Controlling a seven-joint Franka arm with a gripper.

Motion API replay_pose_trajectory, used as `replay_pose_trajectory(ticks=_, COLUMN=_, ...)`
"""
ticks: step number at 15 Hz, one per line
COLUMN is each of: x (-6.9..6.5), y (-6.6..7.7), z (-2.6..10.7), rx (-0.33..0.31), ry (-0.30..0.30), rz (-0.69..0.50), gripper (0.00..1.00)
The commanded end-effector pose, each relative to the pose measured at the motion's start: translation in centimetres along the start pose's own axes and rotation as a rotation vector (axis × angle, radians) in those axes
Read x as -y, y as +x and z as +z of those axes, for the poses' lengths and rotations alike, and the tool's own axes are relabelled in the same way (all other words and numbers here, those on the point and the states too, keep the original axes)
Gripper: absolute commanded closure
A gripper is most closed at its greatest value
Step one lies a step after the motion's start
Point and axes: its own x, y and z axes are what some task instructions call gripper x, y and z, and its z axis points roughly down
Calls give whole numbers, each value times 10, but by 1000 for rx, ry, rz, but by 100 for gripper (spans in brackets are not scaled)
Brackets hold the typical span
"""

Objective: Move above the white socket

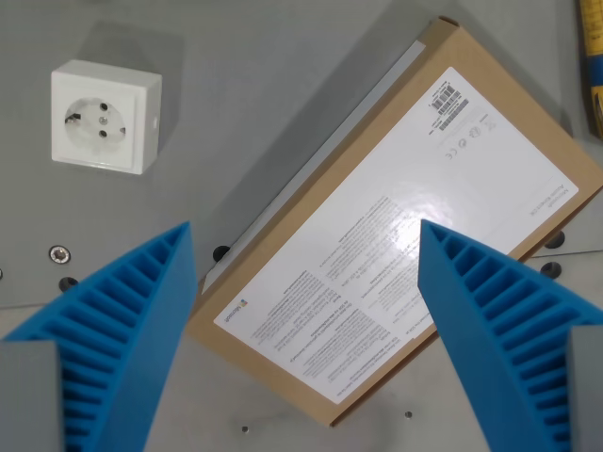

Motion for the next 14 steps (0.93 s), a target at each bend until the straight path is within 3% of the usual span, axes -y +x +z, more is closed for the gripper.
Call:
replay_pose_trajectory(ticks=1, x=0, y=0, z=-3, rx=-6, ry=1, rz=1, gripper=0)
replay_pose_trajectory(ticks=14, x=6, y=-1, z=5, rx=-22, ry=8, rz=-141, gripper=0)
